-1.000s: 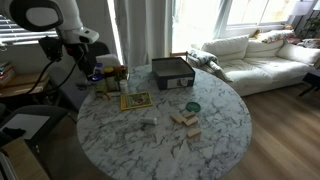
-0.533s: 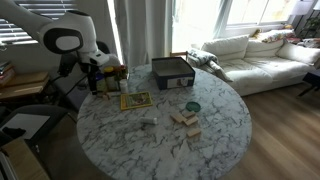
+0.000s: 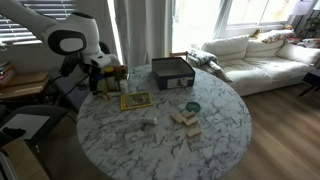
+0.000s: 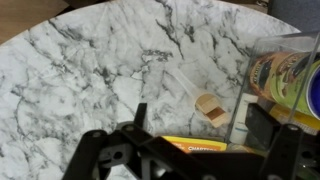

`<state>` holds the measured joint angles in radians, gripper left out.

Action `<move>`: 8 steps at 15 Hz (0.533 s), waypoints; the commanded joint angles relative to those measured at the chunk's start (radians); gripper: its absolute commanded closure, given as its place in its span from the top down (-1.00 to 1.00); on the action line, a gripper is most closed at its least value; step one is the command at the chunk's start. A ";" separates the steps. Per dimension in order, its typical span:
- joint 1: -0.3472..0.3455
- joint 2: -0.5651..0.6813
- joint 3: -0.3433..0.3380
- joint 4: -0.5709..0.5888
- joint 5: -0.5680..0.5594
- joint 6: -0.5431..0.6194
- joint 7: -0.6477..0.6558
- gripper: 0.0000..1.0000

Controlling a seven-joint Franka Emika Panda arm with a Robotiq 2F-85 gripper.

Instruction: Pick up the two wooden blocks from the clear measuring cup and put them on the table, pick up the clear measuring cup and put it on the two wooden blocks to the right

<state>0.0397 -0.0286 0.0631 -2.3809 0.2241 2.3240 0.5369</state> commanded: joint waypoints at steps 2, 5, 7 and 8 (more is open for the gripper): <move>-0.004 0.088 -0.016 0.055 0.132 -0.009 0.109 1.00; -0.008 0.142 -0.026 0.081 0.220 -0.004 0.168 1.00; -0.013 0.174 -0.025 0.090 0.314 0.022 0.136 1.00; -0.017 0.188 -0.024 0.096 0.361 0.036 0.122 1.00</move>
<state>0.0320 0.1013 0.0404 -2.3147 0.4616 2.3304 0.6859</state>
